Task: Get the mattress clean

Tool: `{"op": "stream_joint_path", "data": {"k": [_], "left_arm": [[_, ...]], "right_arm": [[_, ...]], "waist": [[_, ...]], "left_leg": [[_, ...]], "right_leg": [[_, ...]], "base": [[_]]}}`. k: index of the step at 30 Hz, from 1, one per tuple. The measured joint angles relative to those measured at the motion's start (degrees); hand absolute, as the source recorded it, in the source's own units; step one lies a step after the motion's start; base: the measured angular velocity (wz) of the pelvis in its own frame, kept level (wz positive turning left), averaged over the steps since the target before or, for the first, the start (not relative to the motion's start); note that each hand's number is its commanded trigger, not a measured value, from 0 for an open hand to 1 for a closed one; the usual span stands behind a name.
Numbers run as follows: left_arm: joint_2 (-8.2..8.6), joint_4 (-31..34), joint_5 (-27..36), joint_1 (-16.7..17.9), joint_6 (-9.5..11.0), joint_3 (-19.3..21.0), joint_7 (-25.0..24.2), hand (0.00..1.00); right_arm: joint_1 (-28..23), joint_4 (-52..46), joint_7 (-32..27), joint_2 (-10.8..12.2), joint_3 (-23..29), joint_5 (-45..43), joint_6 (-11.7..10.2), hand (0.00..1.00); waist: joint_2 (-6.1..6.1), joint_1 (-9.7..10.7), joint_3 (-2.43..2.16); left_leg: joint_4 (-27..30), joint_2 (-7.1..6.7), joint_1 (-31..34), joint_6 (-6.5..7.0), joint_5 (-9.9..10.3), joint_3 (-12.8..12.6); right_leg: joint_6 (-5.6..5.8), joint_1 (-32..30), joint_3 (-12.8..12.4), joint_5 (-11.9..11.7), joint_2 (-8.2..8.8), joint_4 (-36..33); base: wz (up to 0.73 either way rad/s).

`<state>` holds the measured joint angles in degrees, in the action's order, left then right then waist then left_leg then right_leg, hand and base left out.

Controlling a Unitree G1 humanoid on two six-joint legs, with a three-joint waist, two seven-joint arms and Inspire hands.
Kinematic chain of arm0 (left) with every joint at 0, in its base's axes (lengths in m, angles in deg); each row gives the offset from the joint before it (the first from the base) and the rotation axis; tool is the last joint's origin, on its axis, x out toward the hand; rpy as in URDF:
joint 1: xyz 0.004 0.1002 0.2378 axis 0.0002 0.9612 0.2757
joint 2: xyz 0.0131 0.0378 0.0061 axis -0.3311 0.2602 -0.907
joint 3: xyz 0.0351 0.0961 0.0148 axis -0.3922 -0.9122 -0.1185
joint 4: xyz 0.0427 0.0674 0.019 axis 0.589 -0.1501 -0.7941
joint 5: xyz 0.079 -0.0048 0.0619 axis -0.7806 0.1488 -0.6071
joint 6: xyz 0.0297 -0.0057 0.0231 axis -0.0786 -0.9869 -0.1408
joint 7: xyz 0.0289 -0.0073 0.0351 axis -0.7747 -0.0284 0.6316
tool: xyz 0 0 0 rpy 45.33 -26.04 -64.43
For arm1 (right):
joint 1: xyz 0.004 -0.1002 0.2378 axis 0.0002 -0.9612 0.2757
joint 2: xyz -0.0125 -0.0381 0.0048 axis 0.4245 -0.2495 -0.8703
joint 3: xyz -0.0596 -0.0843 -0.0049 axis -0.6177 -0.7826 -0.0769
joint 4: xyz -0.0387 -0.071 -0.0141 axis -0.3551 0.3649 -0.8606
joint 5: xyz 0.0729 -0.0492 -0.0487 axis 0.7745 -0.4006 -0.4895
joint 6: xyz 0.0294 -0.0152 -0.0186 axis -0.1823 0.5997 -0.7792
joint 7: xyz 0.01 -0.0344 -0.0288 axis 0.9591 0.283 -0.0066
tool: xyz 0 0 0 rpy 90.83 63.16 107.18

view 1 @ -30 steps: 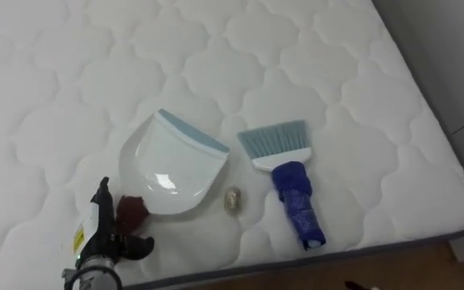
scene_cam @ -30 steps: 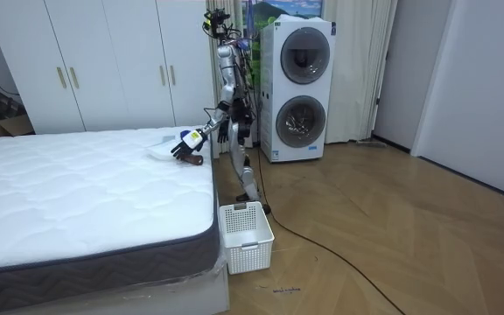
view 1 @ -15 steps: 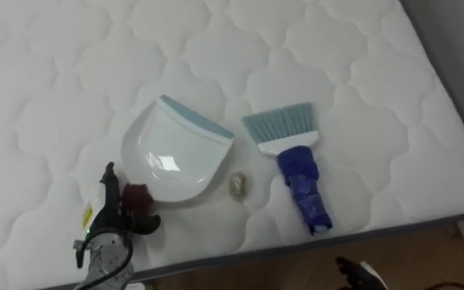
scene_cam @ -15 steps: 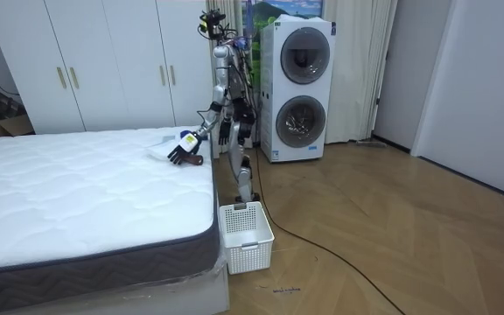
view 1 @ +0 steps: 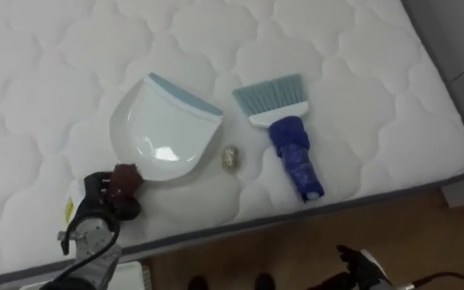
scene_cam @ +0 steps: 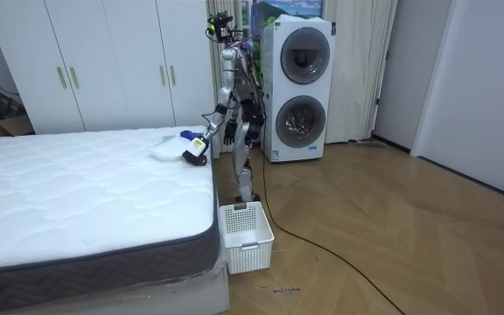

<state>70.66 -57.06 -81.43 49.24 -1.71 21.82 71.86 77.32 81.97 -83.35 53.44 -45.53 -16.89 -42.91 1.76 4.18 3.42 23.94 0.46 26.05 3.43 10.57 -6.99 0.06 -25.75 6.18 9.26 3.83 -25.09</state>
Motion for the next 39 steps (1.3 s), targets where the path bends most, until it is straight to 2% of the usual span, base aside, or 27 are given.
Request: {"op": "stream_joint_path", "data": {"k": [4,10,14,19,27,31,36,39], "left_arm": [[0.04,-0.41,4.07,-1.42,-0.64,-0.88,-1.72,1.0],[-0.06,-0.53,6.13,-2.56,-1.91,-1.92,-4.68,1.0],[-0.01,-2.11,6.56,-3.28,-3.55,-2.05,-6.15,1.0],[0.09,-2.16,6.59,-3.24,-3.61,-2.56,-5.68,1.0],[-0.3,-2.3,4.6,-3.28,-3.03,-2.31,-2.97,1.0],[-1.64,-2.17,0.46,-3.21,-2.96,-2.1,-0.66,1.0],[-3.19,-2.01,-2.93,-1.81,-2.85,-3.62,1.95,1.0],[-4.36,-1.99,-4.0,-0.48,-2.5,-4.84,2.91,1.0]], "right_arm": [[-0.25,-1.34,-0.31,-0.23,-0.01,2.52,0.04,0.0],[-0.34,-2.5,-0.77,-0.56,-0.06,3.67,0.62,0.0],[-0.99,-3.61,-1.76,-0.56,-1.34,6.1,0.54,0.0],[-1.67,-3.63,-3.45,-0.53,-2.36,10.64,0.5,0.0],[-1.55,-5.1,-4.9,-0.56,-1.54,12.83,-0.11,0.0],[-1.74,-5.41,-5.95,-0.66,0.44,15.0,-1.38,0.0],[-1.98,-6.05,-8.51,-2.61,1.9,20.07,-1.87,0.0],[-1.89,-6.22,-9.51,-2.95,2.99,24.04,-2.08,0.0]], "waist": [[-0.22,0.76,0.08],[-0.55,0.84,0.22],[-0.83,1.02,0.18],[-0.88,0.95,0.16],[-1.11,0.76,0.03],[-1.45,0.76,-0.01],[-3.06,0.56,-0.88],[-3.18,0.2,-0.94]], "left_leg": [[2.37,0.13,2.56,0.34,0.32,-0.01],[3.83,0.05,3.41,0.6,0.6,-0.23],[3.86,-0.14,3.34,0.56,0.69,-0.23],[4.67,0.01,3.51,0.56,0.69,-0.32],[6.23,-0.04,4.65,0.59,1.29,-0.36],[6.81,0.16,4.97,0.53,1.32,-0.35],[7.05,-0.01,5.13,0.56,1.31,-0.53],[6.95,0.08,4.62,0.56,1.31,-0.66]], "right_leg": [[0.09,-2.1,0.09,0.52,0.12,-0.93],[0.14,-3.39,-0.03,0.78,0.5,-3.07],[0.12,-3.46,-0.03,1.61,0.74,-3.75],[0.11,-3.43,-0.02,1.62,0.68,-3.74],[-0.08,-4.96,-0.02,2.43,1.1,-6.85],[-0.23,-5.11,0.29,2.72,1.1,-6.9],[-0.05,-5.0,0.3,2.81,1.26,-6.94],[-0.04,-4.76,0.1,2.79,1.17,-6.98]], "base": [[0.0],[0.0],[0.02],[0.0],[0.01],[0.0],[0.0],[-0.02]]}}
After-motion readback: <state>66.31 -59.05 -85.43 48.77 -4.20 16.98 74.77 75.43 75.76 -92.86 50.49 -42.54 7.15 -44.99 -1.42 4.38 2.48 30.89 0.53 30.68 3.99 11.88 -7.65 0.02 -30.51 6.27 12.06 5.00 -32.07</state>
